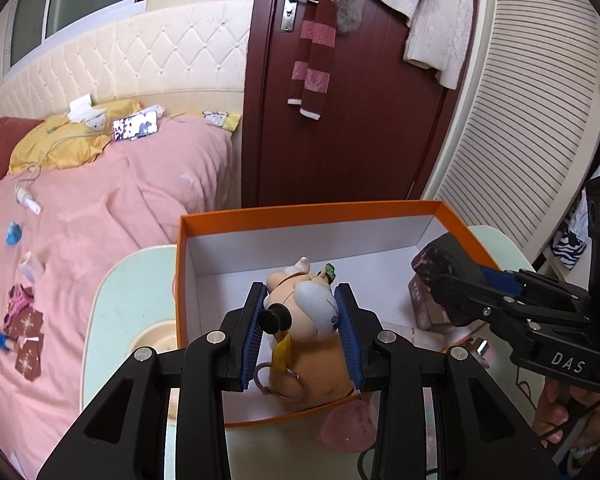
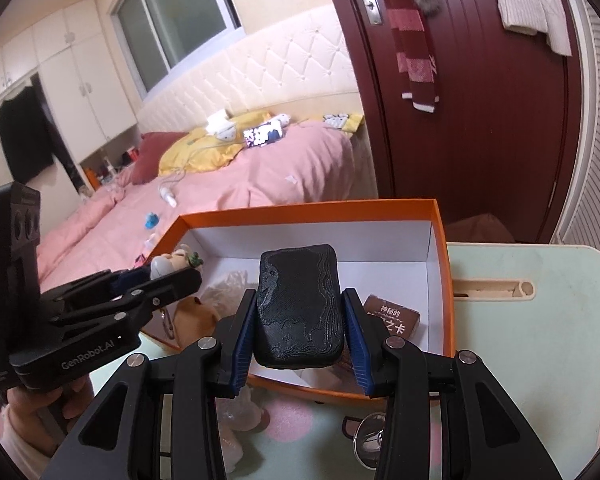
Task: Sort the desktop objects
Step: 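Put the keychain in the box with left tool while right tool drops the pouch, then pull both tools back and move the left tool toward the pink heart piece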
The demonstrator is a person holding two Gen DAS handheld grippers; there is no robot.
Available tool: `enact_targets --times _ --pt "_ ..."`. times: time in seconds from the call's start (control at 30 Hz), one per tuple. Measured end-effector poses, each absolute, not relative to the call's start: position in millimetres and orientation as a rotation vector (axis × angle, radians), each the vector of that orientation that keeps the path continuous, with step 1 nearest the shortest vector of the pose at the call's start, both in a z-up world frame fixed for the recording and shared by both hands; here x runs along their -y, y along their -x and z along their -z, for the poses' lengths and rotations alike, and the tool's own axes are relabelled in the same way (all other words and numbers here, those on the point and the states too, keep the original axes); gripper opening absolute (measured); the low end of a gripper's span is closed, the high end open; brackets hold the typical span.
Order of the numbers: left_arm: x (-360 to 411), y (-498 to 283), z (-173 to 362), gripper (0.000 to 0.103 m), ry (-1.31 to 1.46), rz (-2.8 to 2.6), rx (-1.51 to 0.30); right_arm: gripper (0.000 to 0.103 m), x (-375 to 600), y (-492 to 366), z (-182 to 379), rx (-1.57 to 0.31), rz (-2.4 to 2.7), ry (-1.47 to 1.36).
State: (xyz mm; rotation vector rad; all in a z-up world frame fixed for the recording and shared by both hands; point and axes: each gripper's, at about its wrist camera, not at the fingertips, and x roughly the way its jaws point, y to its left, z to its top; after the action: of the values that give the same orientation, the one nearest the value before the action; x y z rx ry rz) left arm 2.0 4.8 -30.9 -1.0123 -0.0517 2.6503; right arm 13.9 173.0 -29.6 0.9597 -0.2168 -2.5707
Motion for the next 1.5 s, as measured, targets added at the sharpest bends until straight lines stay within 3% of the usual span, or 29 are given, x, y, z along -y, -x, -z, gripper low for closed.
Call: enact_targets --times 0.17,0.23,0.3,0.37,0.83,0.93,1.37,1.5 --pt "-3.6 -1.5 34.2 0.037 1.027 -2.654 0.073 0.041 -171.2 -14.1 30.2 0.198 2.584 -0.958" --pt "-2.5 -2.8 32.6 0.041 1.02 -2.657 0.083 0.049 -170.3 -14.4 30.5 0.189 2.59 -0.957" --pt "-1.1 -5.1 30.0 0.063 1.004 -2.659 0.095 0.065 -170.2 -15.2 30.5 0.189 2.599 -0.952" --pt "0.0 -12.2 25.0 0.075 0.96 -2.687 0.092 0.066 -172.1 -18.2 28.4 0.2 2.612 -0.931" --pt "20.3 -59.7 2.4 0.075 0.907 -2.734 0.089 0.067 -177.9 -63.7 9.1 0.122 2.606 -0.827" --pt "23.3 -74.7 2.6 0.075 0.92 -2.742 0.063 0.075 -177.1 -80.3 10.2 0.093 2.592 -0.836" --pt "7.5 -97.7 53.3 0.075 1.102 -2.716 -0.025 0.076 -169.4 -117.6 69.5 -0.011 2.523 -1.205" --pt "10.4 -93.8 60.8 0.075 1.139 -2.69 0.014 0.082 -161.1 -121.0 80.1 -0.096 2.533 -1.239"
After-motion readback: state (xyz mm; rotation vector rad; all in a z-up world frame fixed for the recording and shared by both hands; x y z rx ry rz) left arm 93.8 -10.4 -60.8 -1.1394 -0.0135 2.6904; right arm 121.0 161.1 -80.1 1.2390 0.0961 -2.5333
